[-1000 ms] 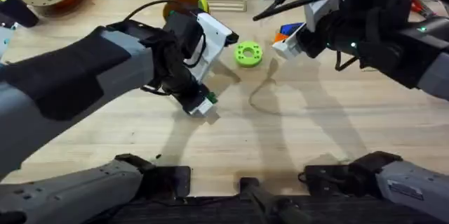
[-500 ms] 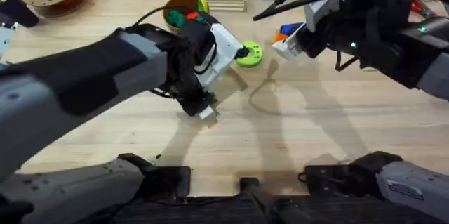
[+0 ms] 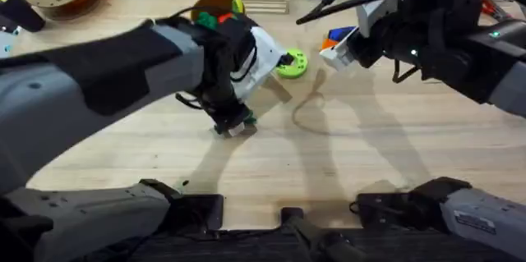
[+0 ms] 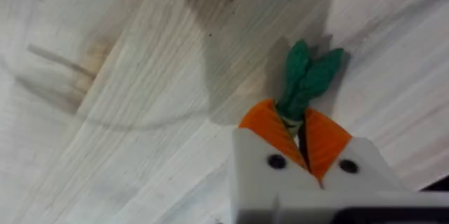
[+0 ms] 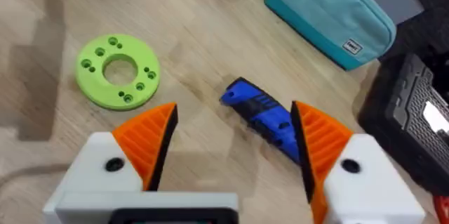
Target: Pick up the gripper from the table and insert it into the empty holder that is missing its gripper. Then pick up a screw, insert it into the mounting hole, and use the screwdriver to tighten it. Finally, clean up the table by picking up the vegetable and placing it into the bucket.
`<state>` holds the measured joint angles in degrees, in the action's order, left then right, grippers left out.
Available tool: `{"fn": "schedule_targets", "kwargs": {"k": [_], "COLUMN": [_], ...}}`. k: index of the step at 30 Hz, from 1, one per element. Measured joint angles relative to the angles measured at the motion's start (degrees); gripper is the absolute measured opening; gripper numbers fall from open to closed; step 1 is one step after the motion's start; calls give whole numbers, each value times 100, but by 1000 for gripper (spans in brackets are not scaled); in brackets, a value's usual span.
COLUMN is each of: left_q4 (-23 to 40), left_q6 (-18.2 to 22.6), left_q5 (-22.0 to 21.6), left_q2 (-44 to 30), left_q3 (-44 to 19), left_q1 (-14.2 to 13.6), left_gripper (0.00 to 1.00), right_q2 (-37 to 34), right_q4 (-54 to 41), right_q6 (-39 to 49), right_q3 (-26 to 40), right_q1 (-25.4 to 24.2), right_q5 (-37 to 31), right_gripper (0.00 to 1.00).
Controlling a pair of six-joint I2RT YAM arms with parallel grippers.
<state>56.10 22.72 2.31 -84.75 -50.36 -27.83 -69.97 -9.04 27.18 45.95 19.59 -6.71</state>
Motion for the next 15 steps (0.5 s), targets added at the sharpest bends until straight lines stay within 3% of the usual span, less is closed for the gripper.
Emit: {"fn": "schedule_targets", "kwargs": {"k": [7, 11, 15], "left_q4": [478, 356, -180], "left_q6": [0, 0, -28], "left_q5": [2, 2, 2], "left_q2": [80, 166, 168], "left_q3": [-876, -1304, -1622], "left_q1": [170, 557, 1008], "left_gripper": [20, 20, 20], "right_q2": [159, 504, 774], "right_q4": [-460, -957, -1323], "right_q6": [-542, -945, -1113], "right_q3": [0, 0, 0], "right_q1": [0, 0, 0], "right_q5": [-355, -410, -433], "right_gripper": [947, 948, 948]}}
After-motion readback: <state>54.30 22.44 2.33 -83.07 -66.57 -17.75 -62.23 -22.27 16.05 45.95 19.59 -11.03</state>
